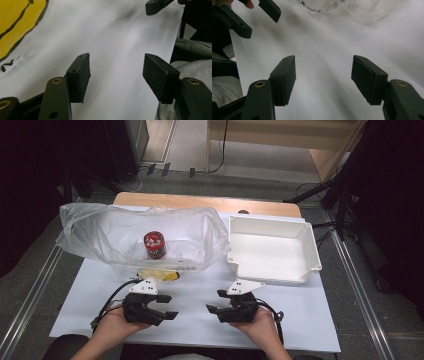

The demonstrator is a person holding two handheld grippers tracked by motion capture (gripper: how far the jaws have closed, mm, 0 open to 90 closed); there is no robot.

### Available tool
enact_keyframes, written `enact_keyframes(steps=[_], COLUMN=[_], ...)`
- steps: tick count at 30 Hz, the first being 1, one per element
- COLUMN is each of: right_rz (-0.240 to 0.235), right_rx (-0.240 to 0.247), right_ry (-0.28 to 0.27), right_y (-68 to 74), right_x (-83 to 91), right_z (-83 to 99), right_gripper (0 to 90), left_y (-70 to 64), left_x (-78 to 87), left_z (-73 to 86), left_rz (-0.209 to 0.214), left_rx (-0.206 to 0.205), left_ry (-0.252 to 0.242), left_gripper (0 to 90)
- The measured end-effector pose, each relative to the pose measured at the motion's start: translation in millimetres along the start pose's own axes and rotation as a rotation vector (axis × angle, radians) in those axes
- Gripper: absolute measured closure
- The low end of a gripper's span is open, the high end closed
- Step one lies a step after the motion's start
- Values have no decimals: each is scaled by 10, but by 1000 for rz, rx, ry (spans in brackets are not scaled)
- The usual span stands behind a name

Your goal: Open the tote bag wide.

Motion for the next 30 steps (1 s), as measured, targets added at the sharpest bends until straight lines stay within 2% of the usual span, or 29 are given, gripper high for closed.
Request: enact_keyframes(steps=[6,13,18,22,30], right_rz=[4,9,1,-1,-18], right_rx=[9,30,21,39,36], right_ry=[-4,-24,-20,-27,-32], right_y=[-10,-2,2,17,31], right_x=[-5,15,7,1,-13], right_z=[-9,-46,-45,-54,-55], right_gripper=[379,420,464,472,493], left_y=[-41,-26,-27,-30,-17], left_x=[24,41,43,42,42], left_z=[3,13,22,30,35], left_rz=[20,7,-1,-5,-5], left_rx=[-12,-4,-2,1,4], left_ry=[-16,-18,-18,-15,-10], left_gripper=[401,405,405,404,400])
Point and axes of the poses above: each handheld gripper's, and its own axes: x roughly backward along the jaws, z roughly out of its underside, y roughly to its left, the point moved 5 cm from there along -x, roughly forward along the jaws, and after that the axes turned 8 degrees about x, right-handed, at the moved point
